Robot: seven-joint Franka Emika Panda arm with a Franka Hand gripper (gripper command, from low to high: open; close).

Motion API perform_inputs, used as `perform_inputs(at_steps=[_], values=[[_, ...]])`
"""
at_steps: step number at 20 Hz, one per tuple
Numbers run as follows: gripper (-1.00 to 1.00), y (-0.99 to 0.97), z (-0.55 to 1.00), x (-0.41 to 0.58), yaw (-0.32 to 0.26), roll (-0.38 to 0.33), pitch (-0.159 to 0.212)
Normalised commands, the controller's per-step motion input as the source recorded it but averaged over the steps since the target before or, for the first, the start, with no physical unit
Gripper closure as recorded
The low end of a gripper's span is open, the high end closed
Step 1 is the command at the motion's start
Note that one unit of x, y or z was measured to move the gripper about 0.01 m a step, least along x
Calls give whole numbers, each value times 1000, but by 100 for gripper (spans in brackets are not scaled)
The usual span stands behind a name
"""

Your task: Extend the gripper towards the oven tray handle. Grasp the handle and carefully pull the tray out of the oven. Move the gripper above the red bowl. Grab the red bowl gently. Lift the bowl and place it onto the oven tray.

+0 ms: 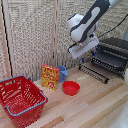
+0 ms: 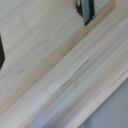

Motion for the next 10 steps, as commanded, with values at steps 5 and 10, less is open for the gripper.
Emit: perform_inputs(at_steps=[5, 10], values=[[-100, 663, -221, 0, -181, 39, -25], [-100, 650, -290, 0, -125, 126, 0]])
